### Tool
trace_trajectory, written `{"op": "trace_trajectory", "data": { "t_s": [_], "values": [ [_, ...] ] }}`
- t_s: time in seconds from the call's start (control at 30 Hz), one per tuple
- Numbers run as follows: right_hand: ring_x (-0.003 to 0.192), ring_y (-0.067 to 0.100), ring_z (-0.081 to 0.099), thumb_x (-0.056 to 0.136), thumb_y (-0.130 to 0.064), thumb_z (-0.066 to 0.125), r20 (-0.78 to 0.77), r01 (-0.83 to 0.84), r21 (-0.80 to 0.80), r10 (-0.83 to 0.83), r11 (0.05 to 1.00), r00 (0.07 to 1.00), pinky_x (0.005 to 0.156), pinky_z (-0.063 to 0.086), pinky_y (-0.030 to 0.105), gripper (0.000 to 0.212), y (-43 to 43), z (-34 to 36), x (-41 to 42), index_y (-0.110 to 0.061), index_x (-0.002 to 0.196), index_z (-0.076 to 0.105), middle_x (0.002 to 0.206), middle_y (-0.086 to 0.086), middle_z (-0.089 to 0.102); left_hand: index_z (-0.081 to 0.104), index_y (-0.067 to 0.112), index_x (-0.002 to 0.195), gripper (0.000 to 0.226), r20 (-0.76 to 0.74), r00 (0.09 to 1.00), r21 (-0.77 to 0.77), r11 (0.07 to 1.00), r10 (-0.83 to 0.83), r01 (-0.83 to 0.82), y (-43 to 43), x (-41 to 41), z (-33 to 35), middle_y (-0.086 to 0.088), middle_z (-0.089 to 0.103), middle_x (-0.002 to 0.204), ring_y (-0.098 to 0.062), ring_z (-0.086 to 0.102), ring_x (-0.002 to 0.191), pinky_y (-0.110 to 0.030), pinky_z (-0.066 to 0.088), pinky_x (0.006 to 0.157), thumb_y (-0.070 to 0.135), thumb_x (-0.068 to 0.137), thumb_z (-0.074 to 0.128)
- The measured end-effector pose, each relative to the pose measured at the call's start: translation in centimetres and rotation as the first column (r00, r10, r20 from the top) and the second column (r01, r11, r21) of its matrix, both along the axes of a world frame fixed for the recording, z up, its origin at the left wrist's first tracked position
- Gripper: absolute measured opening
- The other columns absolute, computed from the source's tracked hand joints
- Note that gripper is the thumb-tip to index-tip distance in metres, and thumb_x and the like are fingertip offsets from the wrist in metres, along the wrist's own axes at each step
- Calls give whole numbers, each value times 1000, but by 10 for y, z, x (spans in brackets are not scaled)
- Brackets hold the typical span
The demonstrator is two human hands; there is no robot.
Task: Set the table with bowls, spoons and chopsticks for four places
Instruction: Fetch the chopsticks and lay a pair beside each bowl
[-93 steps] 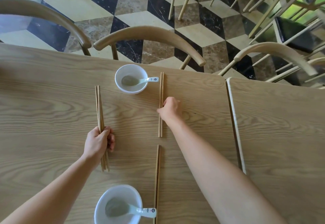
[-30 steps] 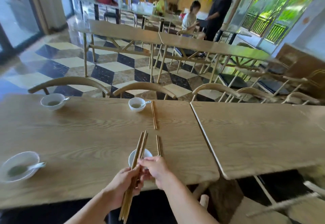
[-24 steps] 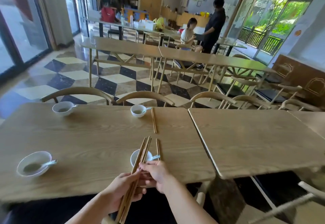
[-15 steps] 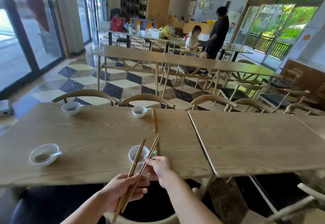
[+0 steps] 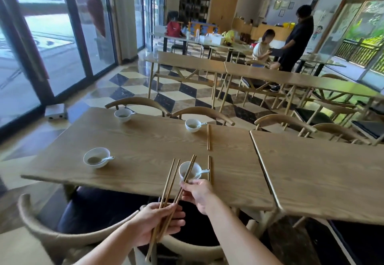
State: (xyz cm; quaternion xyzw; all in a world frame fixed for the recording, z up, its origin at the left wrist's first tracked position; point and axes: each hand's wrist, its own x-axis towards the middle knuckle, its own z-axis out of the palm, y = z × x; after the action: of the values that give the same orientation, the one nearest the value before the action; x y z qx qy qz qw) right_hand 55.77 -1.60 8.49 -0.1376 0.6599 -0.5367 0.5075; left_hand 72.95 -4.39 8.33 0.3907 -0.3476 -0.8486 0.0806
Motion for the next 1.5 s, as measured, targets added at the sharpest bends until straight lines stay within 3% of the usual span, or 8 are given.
{"op": "trace_trajectory", "data": {
  "t_s": [0.27, 0.53, 0.77, 0.93, 1.1, 1.23, 1.33, 1.5],
  "values": [
    [54, 24, 65, 80, 5, 74, 93, -161, 9, 159, 987, 983, 58, 61, 36, 18, -79, -11, 52, 2, 91, 59, 61, 12, 64, 66, -10, 113, 30, -21, 998, -7, 998, 63, -63, -81, 49, -19, -29, 72, 107, -33, 75, 83, -45, 63, 76, 14, 97, 59],
    [46, 18, 66, 79, 11, 72, 73, -35, 112, 27, 993, 997, 44, 55, 28, 17, -209, -25, 110, 3, 85, 58, 55, 10, 67, 65, -8, 115, 26, -2, 994, 13, 994, -111, 111, -219, 115, -41, -28, 71, 113, -37, 73, 99, -47, 60, 86, 10, 98, 57],
    [50, 16, 64, 80, 8, 73, 67, 105, 184, -119, 977, 991, 44, 54, 25, 32, -273, -44, 154, 8, 109, 59, 71, 13, 66, 67, -7, 104, 22, 42, 977, 28, 978, -209, 208, -296, 150, -56, -29, 72, 107, -39, 72, 99, -45, 60, 83, 10, 100, 54],
    [52, 17, 65, 80, 9, 73, 112, 125, 190, -149, 974, 982, 45, 54, 26, 33, -289, -45, 155, 8, 108, 57, 75, 14, 65, 63, -7, 109, 21, -18, 983, 187, 965, -183, 183, -318, 152, -60, -25, 71, 104, -32, 74, 88, -39, 62, 71, 9, 99, 55],
    [67, 20, 63, 80, 10, 72, 115, 60, 254, -92, 965, 989, 49, 58, 29, 34, -296, -46, 143, 1, 106, 51, 79, 15, 64, 63, -8, 113, 25, 4, 969, 188, 952, -248, 243, -323, 146, -66, -25, 72, 112, -37, 71, 104, -47, 58, 89, 11, 100, 54],
    [69, 22, 65, 80, 9, 74, -10, 64, 321, -64, 945, 998, 55, 60, 30, 39, -313, -60, 132, 7, 112, 53, 83, 15, 65, 64, -6, 114, 27, 109, 986, 40, 992, -124, 120, -317, 136, -78, -22, 74, 109, -31, 73, 102, -43, 58, 91, 14, 103, 50],
    [75, 24, 68, 80, 3, 76, -140, 44, 393, 12, 918, 990, 74, 62, 38, 23, -332, -80, 119, 1, 97, 59, 85, 12, 66, 67, -1, 109, 21, 199, 978, -116, 993, 60, -37, -332, 137, -90, -21, 75, 107, -25, 76, 93, -33, 61, 84, 10, 102, 50],
    [69, 21, 67, 80, -3, 77, -235, -42, 493, 179, 869, 955, 66, 61, 32, 29, -377, -129, 101, -9, 101, 57, 98, 14, 67, 64, -5, 111, 25, 145, 944, -158, 949, 297, -274, -379, 147, -101, -22, 75, 103, -33, 74, 96, -39, 61, 83, 14, 100, 52]
  ]
}}
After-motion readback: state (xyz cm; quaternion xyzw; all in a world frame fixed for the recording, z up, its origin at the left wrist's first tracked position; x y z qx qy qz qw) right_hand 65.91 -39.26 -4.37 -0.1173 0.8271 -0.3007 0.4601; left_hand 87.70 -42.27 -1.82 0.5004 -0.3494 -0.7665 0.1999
